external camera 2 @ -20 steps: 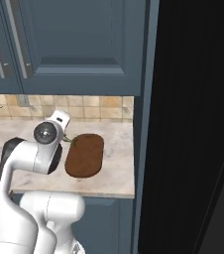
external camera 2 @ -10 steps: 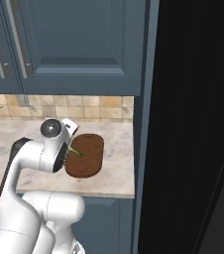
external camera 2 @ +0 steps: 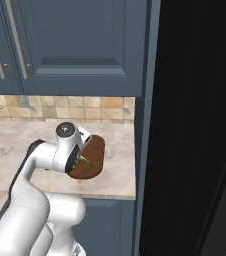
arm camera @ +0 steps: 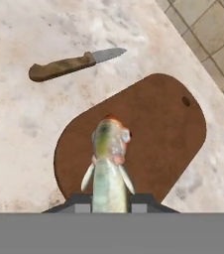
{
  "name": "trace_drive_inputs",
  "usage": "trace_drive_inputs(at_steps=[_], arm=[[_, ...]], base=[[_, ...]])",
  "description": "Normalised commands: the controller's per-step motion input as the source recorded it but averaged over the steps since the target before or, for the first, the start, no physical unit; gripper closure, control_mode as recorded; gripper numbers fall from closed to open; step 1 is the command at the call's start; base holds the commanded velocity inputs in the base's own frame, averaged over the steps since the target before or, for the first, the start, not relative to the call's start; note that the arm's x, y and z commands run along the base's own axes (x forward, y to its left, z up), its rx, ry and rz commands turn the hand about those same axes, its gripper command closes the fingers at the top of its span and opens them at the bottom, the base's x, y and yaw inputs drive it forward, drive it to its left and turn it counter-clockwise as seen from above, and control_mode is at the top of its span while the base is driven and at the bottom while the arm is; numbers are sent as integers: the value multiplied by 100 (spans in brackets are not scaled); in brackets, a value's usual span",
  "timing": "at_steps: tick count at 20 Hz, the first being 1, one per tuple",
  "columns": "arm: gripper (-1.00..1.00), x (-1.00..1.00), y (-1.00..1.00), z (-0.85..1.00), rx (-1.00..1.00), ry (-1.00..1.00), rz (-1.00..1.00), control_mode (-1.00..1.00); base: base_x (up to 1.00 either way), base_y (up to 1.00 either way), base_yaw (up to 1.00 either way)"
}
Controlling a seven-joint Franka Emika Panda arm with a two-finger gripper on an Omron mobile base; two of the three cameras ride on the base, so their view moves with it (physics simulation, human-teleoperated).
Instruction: Retrieve the fish from the fridge and place it on the cutting board.
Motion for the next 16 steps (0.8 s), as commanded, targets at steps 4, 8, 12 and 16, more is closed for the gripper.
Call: trace_drive_inputs(at_steps=[4, 8, 12, 16], arm=[[100, 49, 0, -47, -1, 5, -5, -100], [100, 29, 0, -31, 0, 1, -5, -100], [100, 45, 0, -33, 0, 0, -8, -100], [100, 53, 3, -34, 0, 0, -8, -100]], base=[[0, 0, 0], [0, 0, 0], [0, 0, 0], [0, 0, 0]])
